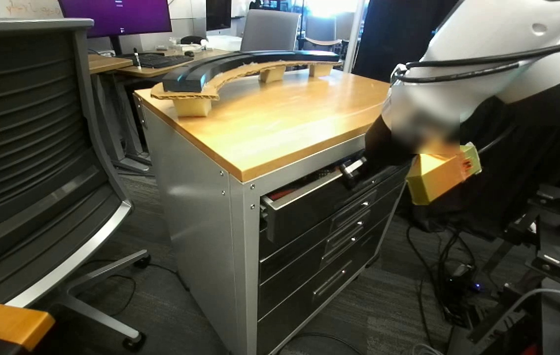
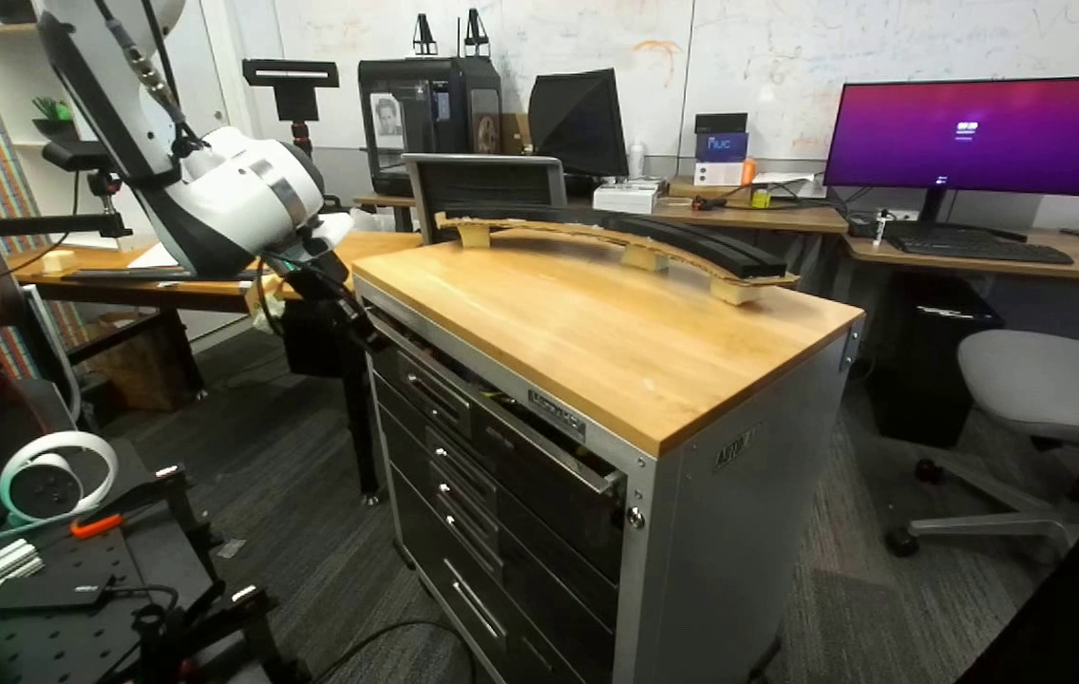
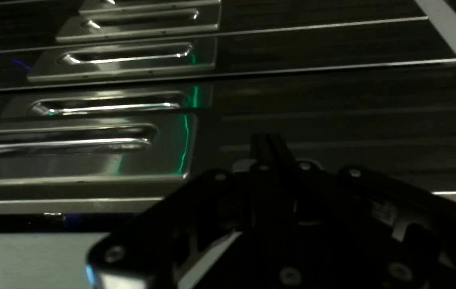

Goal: Put the screwdriver in the open drawer then close it

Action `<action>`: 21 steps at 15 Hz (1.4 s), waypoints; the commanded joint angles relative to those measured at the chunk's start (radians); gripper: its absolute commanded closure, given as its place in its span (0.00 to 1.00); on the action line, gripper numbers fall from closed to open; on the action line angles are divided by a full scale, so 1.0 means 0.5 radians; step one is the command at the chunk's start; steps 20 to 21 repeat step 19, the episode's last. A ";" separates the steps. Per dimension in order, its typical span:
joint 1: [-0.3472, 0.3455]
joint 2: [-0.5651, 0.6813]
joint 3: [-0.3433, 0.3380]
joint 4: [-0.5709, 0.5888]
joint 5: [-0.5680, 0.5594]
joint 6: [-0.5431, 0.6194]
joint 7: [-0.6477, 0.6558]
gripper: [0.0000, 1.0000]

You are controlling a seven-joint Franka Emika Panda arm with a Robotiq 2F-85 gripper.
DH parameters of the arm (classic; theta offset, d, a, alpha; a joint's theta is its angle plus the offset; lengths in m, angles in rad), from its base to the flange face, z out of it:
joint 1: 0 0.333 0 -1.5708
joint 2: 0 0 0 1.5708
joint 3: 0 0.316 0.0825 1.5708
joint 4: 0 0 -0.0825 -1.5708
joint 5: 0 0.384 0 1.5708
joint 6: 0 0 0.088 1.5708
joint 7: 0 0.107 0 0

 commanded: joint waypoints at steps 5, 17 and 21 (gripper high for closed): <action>0.021 0.004 -0.062 0.084 -0.273 0.041 0.261 0.63; -1.056 -0.405 1.354 -0.480 1.462 -0.273 -1.543 0.00; -0.945 -0.347 1.238 -0.485 1.347 -0.219 -1.393 0.00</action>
